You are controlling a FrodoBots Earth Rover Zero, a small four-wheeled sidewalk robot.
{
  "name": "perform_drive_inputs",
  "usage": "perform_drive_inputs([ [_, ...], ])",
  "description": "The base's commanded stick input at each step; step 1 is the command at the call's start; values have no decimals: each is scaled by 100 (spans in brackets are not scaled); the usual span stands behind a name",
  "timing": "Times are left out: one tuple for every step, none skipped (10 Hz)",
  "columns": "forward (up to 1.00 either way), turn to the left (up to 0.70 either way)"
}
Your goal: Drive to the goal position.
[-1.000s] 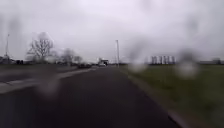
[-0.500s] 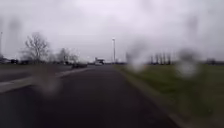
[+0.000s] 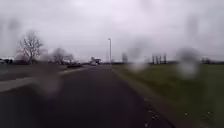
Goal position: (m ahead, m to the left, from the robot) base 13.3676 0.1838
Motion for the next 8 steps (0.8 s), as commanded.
perform_drive_inputs([
  [100,0],
  [100,0],
  [100,40],
  [100,40],
  [100,40],
  [100,40],
  [100,0],
  [100,0],
])
